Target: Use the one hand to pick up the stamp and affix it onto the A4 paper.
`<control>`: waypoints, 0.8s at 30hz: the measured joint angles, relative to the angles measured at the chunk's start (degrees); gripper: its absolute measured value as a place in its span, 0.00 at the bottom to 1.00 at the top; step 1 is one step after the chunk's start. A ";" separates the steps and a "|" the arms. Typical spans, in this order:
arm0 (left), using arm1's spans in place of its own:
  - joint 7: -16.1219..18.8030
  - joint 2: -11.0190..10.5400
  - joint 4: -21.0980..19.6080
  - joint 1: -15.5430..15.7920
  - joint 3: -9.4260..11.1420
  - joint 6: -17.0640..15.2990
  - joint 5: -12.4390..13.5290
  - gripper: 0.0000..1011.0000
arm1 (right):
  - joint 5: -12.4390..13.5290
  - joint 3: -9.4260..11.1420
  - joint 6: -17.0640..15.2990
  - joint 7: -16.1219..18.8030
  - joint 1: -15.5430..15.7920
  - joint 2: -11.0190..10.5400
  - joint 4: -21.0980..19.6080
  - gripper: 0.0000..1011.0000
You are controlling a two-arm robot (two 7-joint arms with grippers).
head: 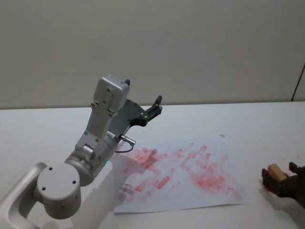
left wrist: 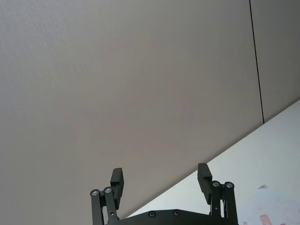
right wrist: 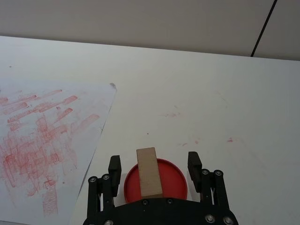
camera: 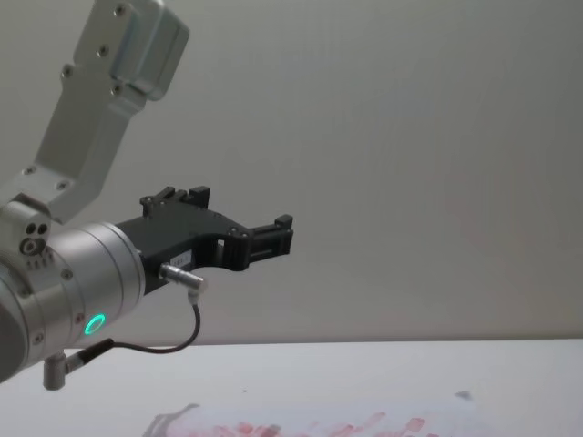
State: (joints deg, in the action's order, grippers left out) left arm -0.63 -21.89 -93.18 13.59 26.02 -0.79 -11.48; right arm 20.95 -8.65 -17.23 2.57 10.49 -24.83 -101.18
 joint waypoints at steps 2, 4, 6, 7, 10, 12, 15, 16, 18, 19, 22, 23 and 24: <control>0.00 0.00 0.00 0.00 0.00 0.00 0.00 0.99 | -0.13 -0.06 -0.18 0.39 -0.37 0.14 0.36 0.82; 0.00 0.00 0.00 0.00 0.00 0.00 0.00 0.99 | -0.25 -0.10 -0.32 0.68 -0.68 0.23 0.64 0.76; 0.00 0.00 0.00 0.00 0.00 0.00 0.00 0.99 | -0.30 -0.12 -0.41 0.85 -0.87 0.30 0.81 0.71; 0.00 0.00 0.00 0.00 0.00 0.00 0.00 0.99 | -0.35 -0.14 -0.49 1.02 -1.03 0.35 0.98 0.70; 0.00 0.00 0.00 0.00 0.00 0.00 0.00 0.99 | -0.45 -0.17 -0.60 1.27 -1.32 0.46 1.23 0.57; 0.00 0.00 0.00 0.00 0.00 0.00 0.00 0.99 | -0.49 -0.18 -0.64 1.39 -1.41 0.49 1.34 0.53; 0.00 0.00 0.00 0.00 0.00 0.00 0.00 0.99 | -0.54 -0.21 -0.73 1.57 -1.61 0.55 1.52 0.43; 0.00 0.00 0.00 0.00 0.00 0.00 0.00 0.99 | -0.57 -0.22 -0.78 1.65 -1.69 0.58 1.61 0.37; 0.00 0.00 0.00 0.00 0.00 0.00 0.00 0.99 | -0.58 -0.22 -0.79 1.68 -1.72 0.59 1.65 0.35; 0.00 0.00 0.00 0.00 0.00 0.00 0.00 0.99 | -0.61 -0.23 -0.82 1.75 -1.78 0.61 1.71 0.30; 0.00 0.00 0.00 0.00 0.00 0.00 0.00 0.99 | -0.64 -0.25 -0.87 1.88 -1.90 0.65 1.82 0.23; 0.00 0.00 0.00 0.00 0.00 0.00 0.00 0.99 | -0.65 -0.26 -0.88 1.90 -1.92 0.66 1.84 0.22; 0.00 0.00 0.00 0.00 0.00 0.00 0.00 0.99 | -0.65 -0.26 -0.89 1.91 -1.94 0.66 1.86 0.22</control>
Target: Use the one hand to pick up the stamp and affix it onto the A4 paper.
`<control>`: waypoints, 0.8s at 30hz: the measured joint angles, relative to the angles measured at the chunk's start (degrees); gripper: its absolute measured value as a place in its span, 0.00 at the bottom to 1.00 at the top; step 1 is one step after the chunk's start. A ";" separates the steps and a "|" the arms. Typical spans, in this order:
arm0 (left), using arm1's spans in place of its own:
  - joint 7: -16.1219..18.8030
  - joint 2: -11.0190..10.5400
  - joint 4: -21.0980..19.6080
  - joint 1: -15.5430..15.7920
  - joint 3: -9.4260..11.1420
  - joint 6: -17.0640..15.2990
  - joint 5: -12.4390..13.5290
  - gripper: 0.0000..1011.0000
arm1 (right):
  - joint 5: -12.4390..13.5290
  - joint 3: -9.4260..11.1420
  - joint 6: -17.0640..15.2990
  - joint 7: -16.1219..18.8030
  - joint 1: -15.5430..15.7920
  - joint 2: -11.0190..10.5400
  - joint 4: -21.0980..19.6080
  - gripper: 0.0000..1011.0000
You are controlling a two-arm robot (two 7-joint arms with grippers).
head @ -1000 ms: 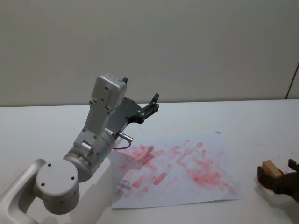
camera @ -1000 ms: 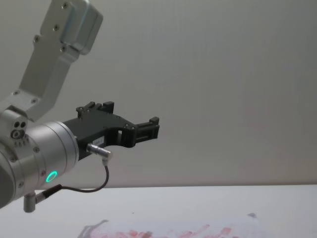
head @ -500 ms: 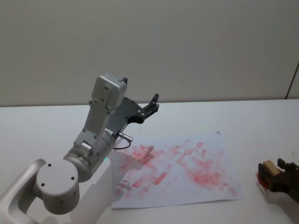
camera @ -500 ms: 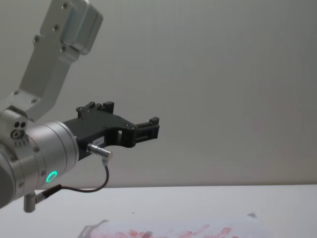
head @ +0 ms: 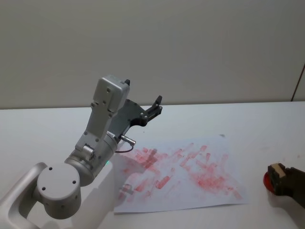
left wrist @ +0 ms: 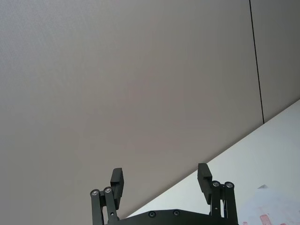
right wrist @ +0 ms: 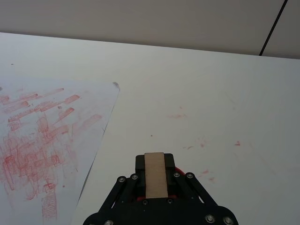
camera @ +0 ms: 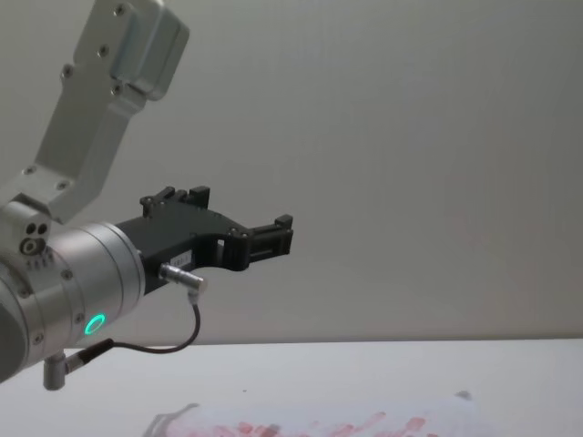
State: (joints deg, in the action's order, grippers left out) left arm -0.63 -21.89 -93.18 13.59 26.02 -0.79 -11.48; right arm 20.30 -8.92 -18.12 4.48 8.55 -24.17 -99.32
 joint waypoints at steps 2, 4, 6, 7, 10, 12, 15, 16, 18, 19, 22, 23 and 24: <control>0.00 0.00 0.00 0.00 0.00 0.00 0.00 0.99 | -0.02 -0.01 -0.02 0.05 -0.06 0.01 0.05 0.22; 0.00 0.00 0.00 0.00 0.00 0.00 0.00 0.99 | -0.05 -0.01 -0.02 0.08 -0.07 0.02 0.06 0.22; 0.00 0.00 0.00 0.00 0.00 0.00 0.00 0.99 | -0.15 -0.01 0.01 0.12 -0.07 0.02 0.06 0.22; 0.00 0.00 0.00 0.00 0.00 0.00 0.00 0.99 | -0.15 -0.01 0.01 0.12 -0.07 0.02 0.06 0.22; 0.00 0.00 0.00 0.00 0.00 0.00 0.00 0.99 | -0.61 -0.01 0.60 0.33 -0.11 -0.01 -0.06 0.22; 0.00 0.00 0.00 0.00 0.00 0.00 0.00 0.99 | -0.83 -0.01 0.96 0.46 -0.17 -0.02 -0.18 0.22; 0.00 0.00 0.00 0.00 0.00 0.00 0.00 0.99 | -1.30 0.01 1.83 0.79 -0.46 -0.04 -0.52 0.22; 0.00 0.00 0.00 0.00 0.00 0.00 0.00 0.99 | -1.60 0.02 2.35 1.06 -0.68 -0.03 -0.73 0.22; 0.00 0.00 0.00 0.00 0.00 0.00 0.00 0.99 | -1.87 0.02 2.82 1.37 -0.89 0.00 -0.86 0.22; 0.00 0.00 0.00 0.00 0.00 0.00 0.00 0.99 | -2.16 0.02 3.43 1.79 -1.23 0.07 -1.05 0.22; 0.00 0.00 0.00 0.00 0.00 0.00 0.00 0.99 | -2.55 -0.06 4.24 2.50 -1.87 0.27 -1.29 0.22; 0.00 0.00 0.00 0.00 0.00 0.00 0.00 0.99 | -2.84 -0.13 4.87 3.08 -2.29 0.43 -1.37 0.22; 0.00 0.00 0.00 0.00 0.00 0.00 0.00 0.99 | -2.95 -0.19 5.12 3.49 -2.54 0.53 -1.40 0.22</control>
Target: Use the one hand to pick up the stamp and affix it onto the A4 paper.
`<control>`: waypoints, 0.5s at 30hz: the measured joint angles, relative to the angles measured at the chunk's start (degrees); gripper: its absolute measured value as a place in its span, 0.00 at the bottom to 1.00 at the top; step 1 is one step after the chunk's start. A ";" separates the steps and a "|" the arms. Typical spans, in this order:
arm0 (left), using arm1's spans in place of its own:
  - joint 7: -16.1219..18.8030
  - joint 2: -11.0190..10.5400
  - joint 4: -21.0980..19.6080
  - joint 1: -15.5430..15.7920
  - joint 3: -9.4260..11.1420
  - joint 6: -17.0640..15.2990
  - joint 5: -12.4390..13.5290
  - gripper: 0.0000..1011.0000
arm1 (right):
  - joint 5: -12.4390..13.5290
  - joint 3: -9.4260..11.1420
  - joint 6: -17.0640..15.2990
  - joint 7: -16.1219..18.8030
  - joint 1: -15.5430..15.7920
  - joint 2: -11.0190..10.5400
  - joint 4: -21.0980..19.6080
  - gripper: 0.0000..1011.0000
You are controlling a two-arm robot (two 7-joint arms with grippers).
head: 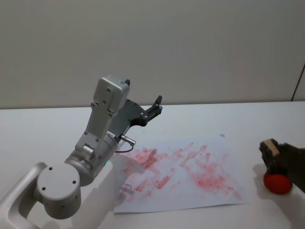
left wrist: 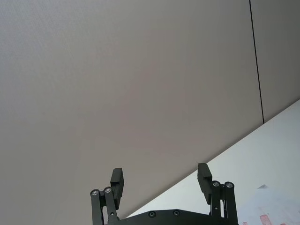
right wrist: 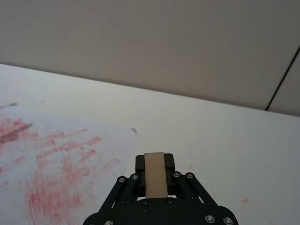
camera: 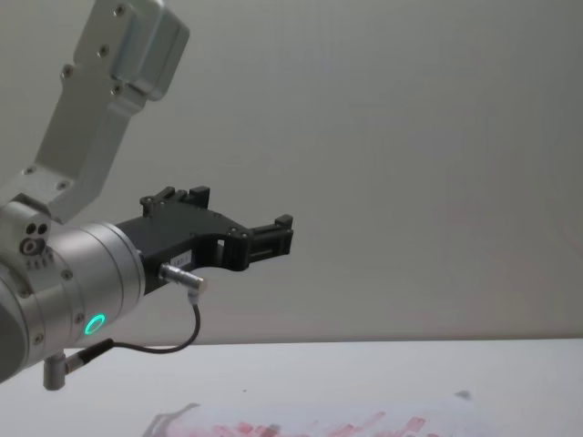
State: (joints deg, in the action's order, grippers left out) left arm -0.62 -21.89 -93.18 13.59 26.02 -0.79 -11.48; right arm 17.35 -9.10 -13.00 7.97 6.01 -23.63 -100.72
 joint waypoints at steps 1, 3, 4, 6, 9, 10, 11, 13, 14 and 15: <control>0.00 0.00 0.00 0.00 0.00 0.00 0.00 0.99 | -0.12 -0.08 0.28 0.33 -0.31 0.13 -0.04 0.22; 0.00 0.00 0.00 0.00 0.00 0.00 0.00 0.99 | -0.41 -0.29 1.04 1.45 -1.09 0.47 -0.05 0.22; 0.00 0.00 0.00 0.00 0.00 0.00 0.00 0.99 | -0.62 -0.45 1.57 2.35 -1.62 0.72 -0.05 0.22; 0.00 0.00 0.00 0.00 0.00 0.00 0.00 0.99 | -0.76 -0.63 1.96 3.17 -2.16 0.99 0.03 0.22; 0.00 0.00 0.00 0.00 0.00 0.00 0.00 0.99 | -1.00 -1.09 2.62 5.01 -3.31 1.67 0.50 0.22; 0.00 0.00 0.00 0.00 0.00 0.00 0.00 0.99 | -1.03 -1.21 2.73 5.67 -3.58 1.83 0.65 0.22; 0.00 0.00 0.00 0.00 0.00 0.00 0.00 0.99 | -1.09 -1.49 2.87 6.67 -4.17 2.18 1.07 0.22; 0.00 0.00 0.00 0.00 0.00 0.00 0.00 0.99 | -1.12 -1.73 2.91 7.83 -4.64 2.47 1.48 0.22; 0.00 0.00 0.00 0.00 0.00 0.00 0.00 0.99 | -1.12 -1.90 2.90 8.33 -4.92 2.66 1.74 0.22; 0.00 0.00 0.00 0.00 0.00 0.00 0.00 0.99 | -1.12 -2.11 2.87 9.21 -5.26 2.91 2.10 0.22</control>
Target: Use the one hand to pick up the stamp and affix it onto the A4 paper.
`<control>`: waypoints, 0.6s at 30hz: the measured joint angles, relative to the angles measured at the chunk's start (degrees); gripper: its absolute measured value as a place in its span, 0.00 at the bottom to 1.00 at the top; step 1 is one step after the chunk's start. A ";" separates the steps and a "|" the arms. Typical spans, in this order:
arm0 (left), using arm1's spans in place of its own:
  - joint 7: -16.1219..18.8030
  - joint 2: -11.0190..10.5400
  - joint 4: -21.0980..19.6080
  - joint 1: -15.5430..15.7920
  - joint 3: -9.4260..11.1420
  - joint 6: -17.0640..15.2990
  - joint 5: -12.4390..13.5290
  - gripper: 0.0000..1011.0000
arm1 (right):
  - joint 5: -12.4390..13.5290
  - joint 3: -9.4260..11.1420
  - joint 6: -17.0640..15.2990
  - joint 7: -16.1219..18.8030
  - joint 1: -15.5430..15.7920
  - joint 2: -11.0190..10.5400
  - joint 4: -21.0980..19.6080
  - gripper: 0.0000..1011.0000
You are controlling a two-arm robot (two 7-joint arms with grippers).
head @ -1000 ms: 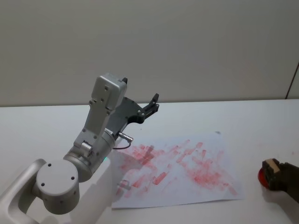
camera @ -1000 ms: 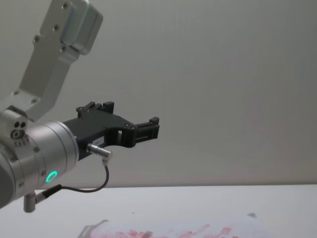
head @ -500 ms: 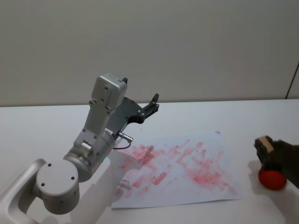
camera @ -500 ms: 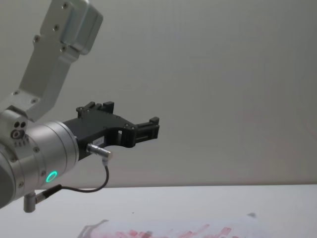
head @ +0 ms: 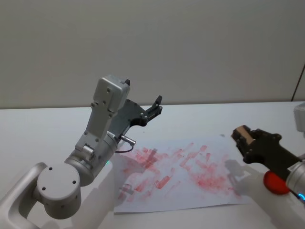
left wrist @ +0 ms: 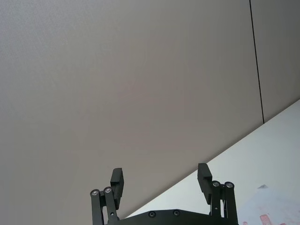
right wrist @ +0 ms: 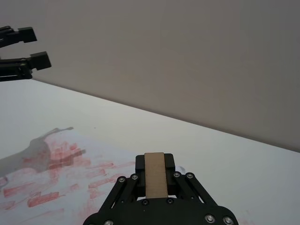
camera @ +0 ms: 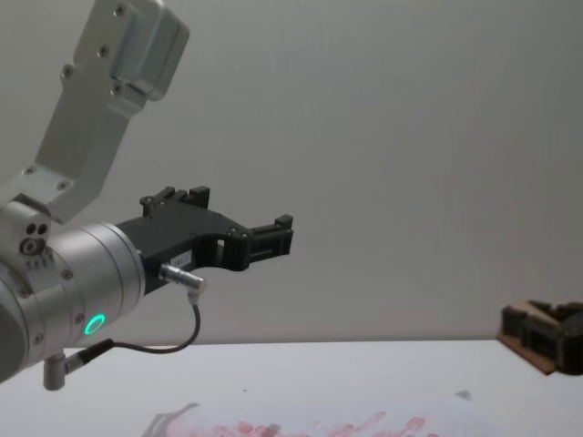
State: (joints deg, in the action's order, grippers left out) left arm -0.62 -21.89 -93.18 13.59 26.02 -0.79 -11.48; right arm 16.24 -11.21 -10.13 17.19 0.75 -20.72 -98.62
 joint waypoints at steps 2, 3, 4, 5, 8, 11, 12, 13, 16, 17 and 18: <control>0.00 0.00 0.00 0.00 0.00 0.00 0.00 0.99 | 0.00 -0.28 -0.18 0.90 -0.44 0.30 0.52 0.22; 0.00 0.00 0.00 0.00 0.00 0.00 0.00 0.99 | 0.00 -0.51 -0.44 1.82 -0.75 0.55 1.00 0.22; 0.00 0.00 0.00 0.00 0.00 0.00 0.00 0.99 | 0.00 -0.61 -0.59 2.21 -0.89 0.65 1.24 0.22; 0.00 0.00 0.00 0.00 0.00 0.00 0.00 0.99 | 0.01 -0.75 -0.74 2.56 -1.05 0.78 1.58 0.22; 0.00 0.00 0.00 0.00 0.00 0.00 0.00 0.99 | 0.07 -1.22 -1.48 3.94 -1.46 1.13 2.64 0.22; 0.00 0.00 0.00 0.00 0.00 0.00 0.00 0.99 | 0.08 -1.65 -2.39 5.02 -1.71 1.39 3.80 0.22; 0.00 0.00 0.00 0.00 0.00 0.00 0.00 0.99 | 0.04 -1.84 -2.79 5.44 -1.78 1.48 4.35 0.22; 0.00 0.00 0.00 0.00 0.00 0.00 0.00 0.99 | -0.03 -1.92 -2.97 5.64 -1.83 1.52 4.59 0.22; 0.00 0.00 0.00 0.00 0.00 0.00 0.00 0.99 | -0.39 -2.16 -3.51 6.20 -1.91 1.59 5.35 0.22; 0.00 0.00 0.00 0.00 0.00 0.00 0.00 0.99 | -0.72 -2.31 -3.85 6.52 -1.98 1.61 5.90 0.22; 0.00 0.00 0.00 0.00 0.00 0.00 0.00 0.99 | -0.88 -2.37 -4.00 6.64 -2.00 1.61 6.11 0.22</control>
State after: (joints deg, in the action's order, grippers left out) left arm -0.63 -21.89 -93.18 13.59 26.02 -0.79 -11.48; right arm 15.36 -13.58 -14.13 23.82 -1.25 -19.11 -92.51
